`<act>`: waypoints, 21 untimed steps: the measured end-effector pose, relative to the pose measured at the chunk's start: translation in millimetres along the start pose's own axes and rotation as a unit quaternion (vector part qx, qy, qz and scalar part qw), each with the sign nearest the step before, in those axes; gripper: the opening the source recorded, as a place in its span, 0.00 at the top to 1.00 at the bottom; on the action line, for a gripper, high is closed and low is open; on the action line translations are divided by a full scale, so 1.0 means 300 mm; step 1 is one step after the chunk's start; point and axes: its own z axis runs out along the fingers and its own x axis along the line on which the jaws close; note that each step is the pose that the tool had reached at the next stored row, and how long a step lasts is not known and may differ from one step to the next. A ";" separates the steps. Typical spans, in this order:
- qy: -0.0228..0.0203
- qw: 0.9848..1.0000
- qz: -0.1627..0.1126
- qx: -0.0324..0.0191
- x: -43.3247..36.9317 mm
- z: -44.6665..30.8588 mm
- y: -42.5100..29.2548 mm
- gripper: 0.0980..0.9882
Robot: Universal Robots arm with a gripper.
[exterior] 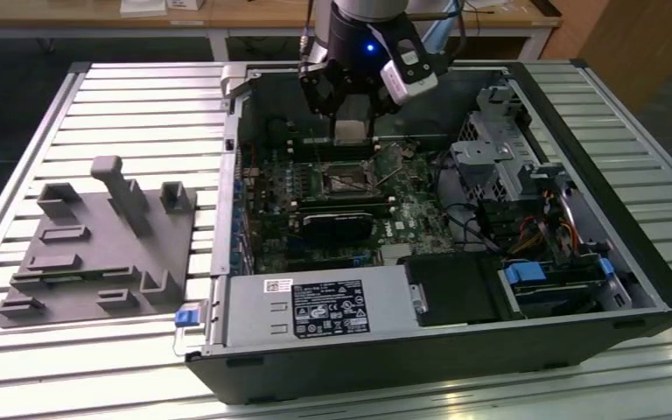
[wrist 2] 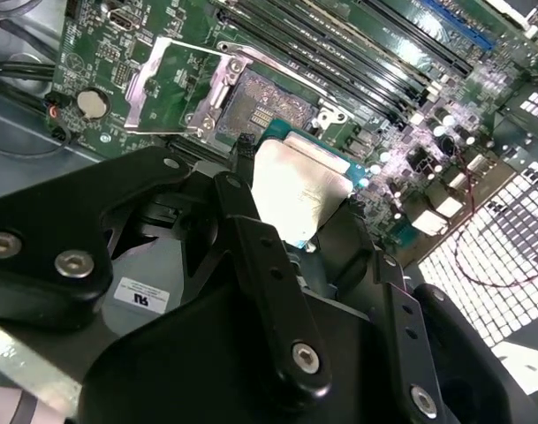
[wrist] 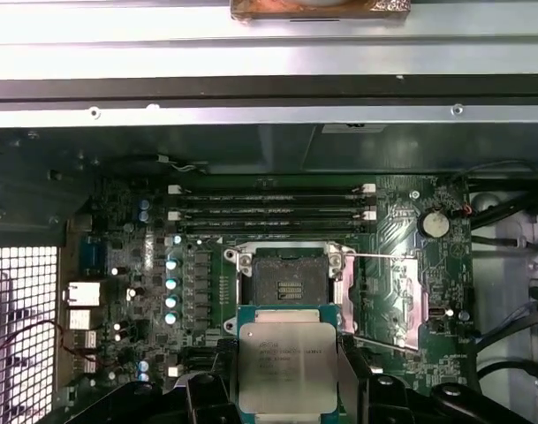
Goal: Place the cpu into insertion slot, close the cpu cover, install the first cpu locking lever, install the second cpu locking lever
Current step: 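Place the cpu into insertion slot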
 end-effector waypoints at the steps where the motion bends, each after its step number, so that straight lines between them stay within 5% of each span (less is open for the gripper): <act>1: 0.000 1.000 0.002 0.000 0.000 0.001 0.000 0.51; 6: -0.004 0.999 0.044 0.000 0.000 0.008 -0.001 0.51; 10: -0.007 0.997 0.079 -0.001 0.000 0.013 -0.001 0.51; 16: -0.012 0.991 0.132 -0.001 0.000 0.021 -0.002 0.51; 21: -0.017 0.985 0.172 0.000 0.000 0.025 -0.002 0.51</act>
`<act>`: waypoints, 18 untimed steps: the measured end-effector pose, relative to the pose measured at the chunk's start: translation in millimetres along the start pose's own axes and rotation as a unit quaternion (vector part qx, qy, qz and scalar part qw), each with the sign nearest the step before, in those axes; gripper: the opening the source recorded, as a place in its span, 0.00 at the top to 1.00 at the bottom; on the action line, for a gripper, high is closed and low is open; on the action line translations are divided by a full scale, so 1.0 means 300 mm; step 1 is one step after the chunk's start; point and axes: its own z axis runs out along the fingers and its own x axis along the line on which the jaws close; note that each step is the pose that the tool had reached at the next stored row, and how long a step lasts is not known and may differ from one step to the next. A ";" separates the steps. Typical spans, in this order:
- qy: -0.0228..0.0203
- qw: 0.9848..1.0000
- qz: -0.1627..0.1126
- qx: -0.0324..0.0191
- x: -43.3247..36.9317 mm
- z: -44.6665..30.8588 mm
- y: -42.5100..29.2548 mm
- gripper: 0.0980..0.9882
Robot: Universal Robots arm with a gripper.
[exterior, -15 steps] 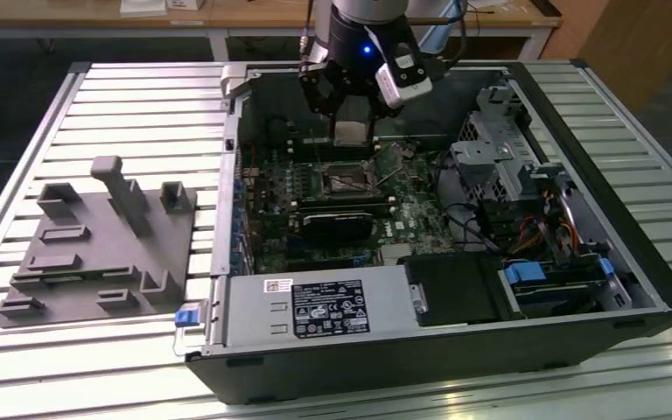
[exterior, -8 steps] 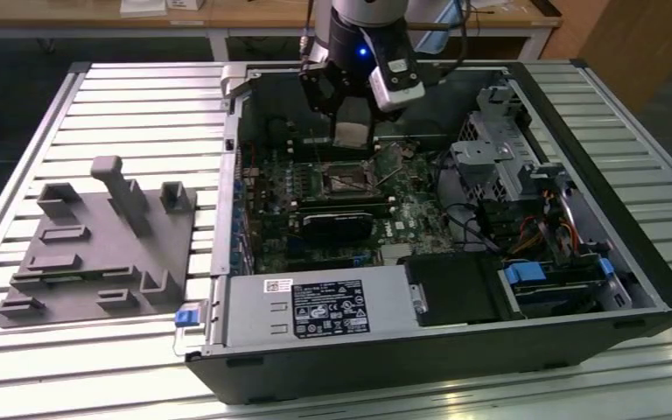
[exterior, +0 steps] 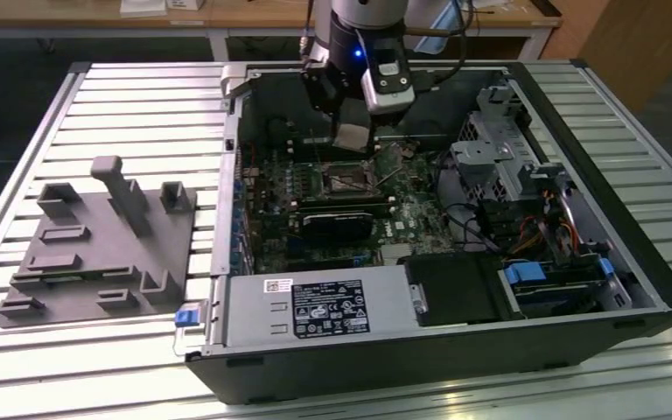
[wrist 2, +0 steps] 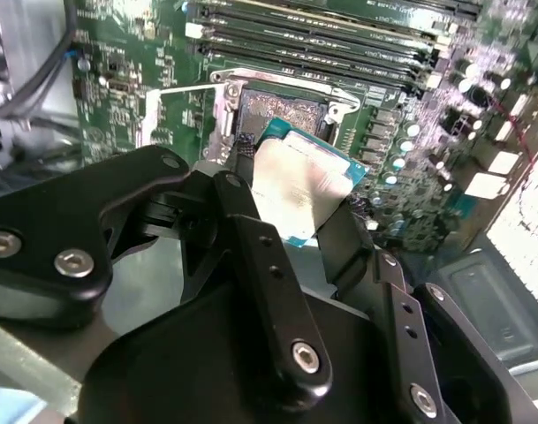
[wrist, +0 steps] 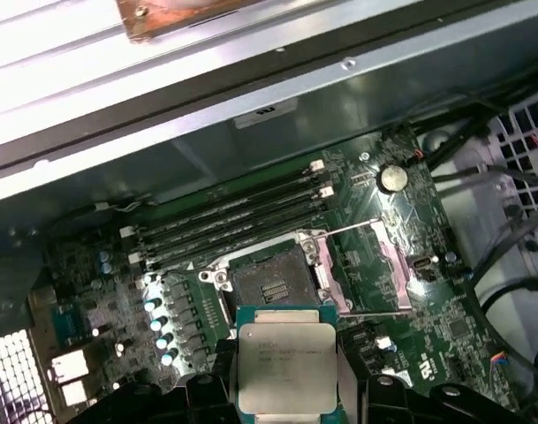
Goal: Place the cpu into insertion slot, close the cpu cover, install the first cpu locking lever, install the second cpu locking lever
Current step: 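Place the cpu into insertion slot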
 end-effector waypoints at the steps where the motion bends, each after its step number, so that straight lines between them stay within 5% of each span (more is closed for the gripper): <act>1: -0.001 1.000 0.008 0.000 0.000 0.001 0.000 0.51; 10: -0.010 0.997 0.079 0.003 0.000 0.008 -0.001 0.51; 18: -0.018 0.990 0.142 0.006 0.000 0.014 -0.001 0.51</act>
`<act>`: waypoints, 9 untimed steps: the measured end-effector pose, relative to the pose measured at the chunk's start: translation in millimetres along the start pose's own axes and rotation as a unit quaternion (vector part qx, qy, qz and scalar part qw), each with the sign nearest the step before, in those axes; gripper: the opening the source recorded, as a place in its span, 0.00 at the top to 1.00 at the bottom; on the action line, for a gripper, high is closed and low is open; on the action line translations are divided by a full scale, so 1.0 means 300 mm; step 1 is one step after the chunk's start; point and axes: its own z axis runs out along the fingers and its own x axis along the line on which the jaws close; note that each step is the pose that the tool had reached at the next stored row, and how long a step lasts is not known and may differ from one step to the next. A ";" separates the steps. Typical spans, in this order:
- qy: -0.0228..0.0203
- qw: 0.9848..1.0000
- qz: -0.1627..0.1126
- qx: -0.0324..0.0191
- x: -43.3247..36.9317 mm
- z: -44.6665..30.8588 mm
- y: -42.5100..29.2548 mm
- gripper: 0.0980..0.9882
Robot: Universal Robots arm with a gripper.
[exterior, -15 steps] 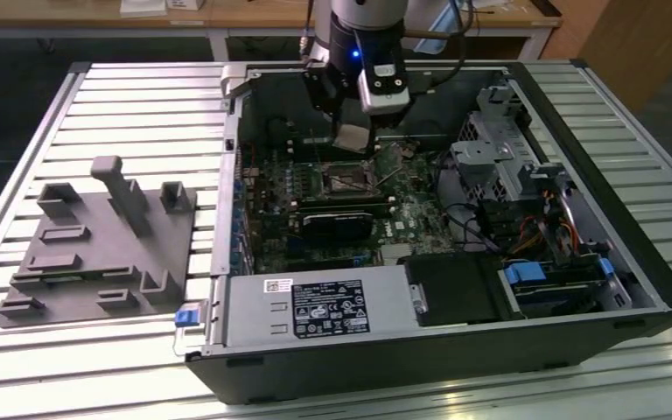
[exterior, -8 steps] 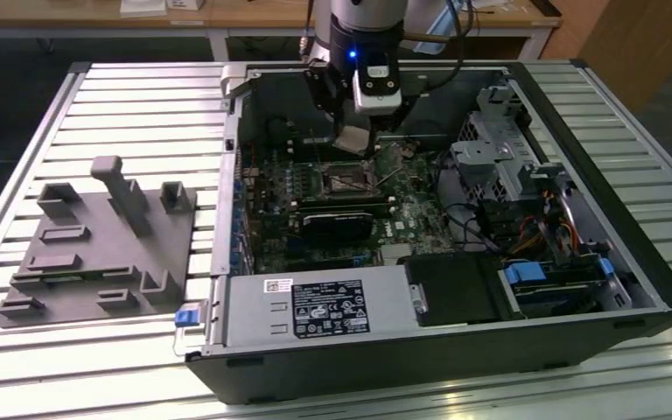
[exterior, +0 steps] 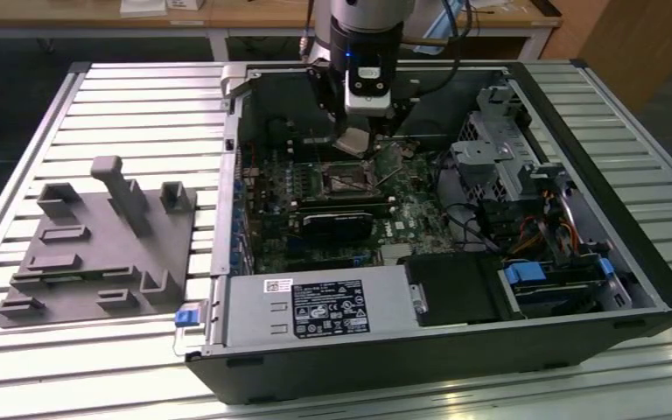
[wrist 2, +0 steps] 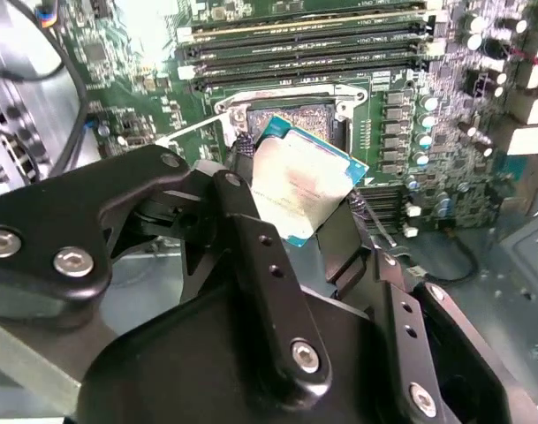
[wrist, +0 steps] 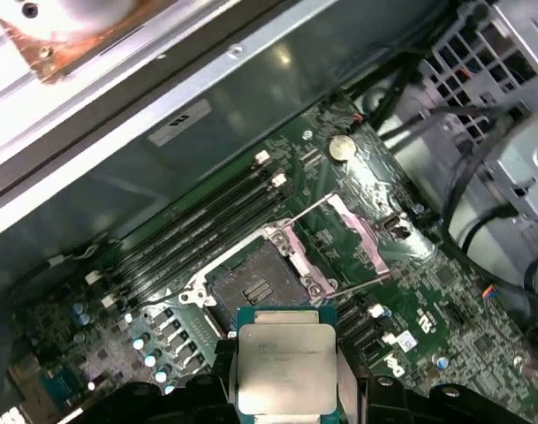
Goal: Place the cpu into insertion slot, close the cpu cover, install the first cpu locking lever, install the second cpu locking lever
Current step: 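Place the cpu into insertion slot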
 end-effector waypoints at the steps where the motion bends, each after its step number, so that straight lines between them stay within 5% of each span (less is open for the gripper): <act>1: -0.001 1.000 0.008 0.000 0.000 0.001 0.000 0.51; 9: -0.009 0.997 0.071 0.003 0.000 0.007 0.000 0.51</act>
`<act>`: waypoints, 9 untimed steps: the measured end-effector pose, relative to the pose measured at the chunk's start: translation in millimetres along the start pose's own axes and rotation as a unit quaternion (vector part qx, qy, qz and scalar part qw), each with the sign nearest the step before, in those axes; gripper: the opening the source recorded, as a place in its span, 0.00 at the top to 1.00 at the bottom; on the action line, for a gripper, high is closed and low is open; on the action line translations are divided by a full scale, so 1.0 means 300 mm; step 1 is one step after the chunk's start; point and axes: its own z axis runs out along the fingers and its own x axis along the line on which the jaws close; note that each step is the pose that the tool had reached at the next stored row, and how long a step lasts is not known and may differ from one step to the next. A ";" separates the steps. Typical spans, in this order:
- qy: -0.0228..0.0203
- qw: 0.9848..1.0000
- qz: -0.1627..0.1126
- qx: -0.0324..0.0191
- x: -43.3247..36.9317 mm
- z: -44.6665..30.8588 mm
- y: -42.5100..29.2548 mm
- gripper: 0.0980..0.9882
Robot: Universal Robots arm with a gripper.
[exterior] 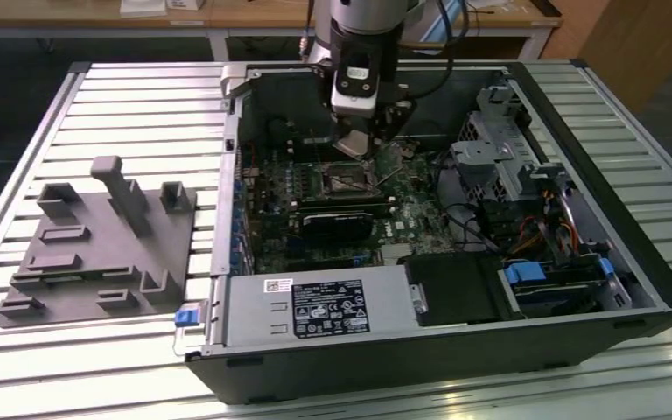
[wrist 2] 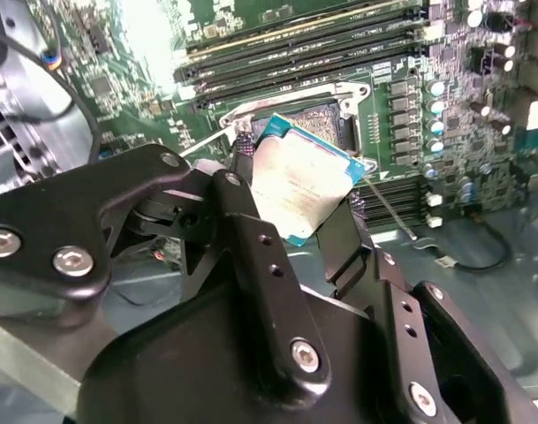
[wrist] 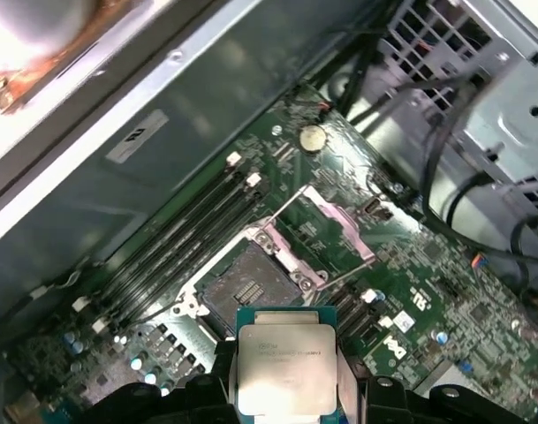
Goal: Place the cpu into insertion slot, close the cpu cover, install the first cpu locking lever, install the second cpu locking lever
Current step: 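Place the cpu into insertion slot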
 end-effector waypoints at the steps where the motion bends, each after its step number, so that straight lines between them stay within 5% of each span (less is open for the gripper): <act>1: -0.001 1.000 0.008 0.001 0.000 0.001 0.000 0.51; 9: -0.009 0.997 0.075 0.002 0.000 0.022 -0.001 0.51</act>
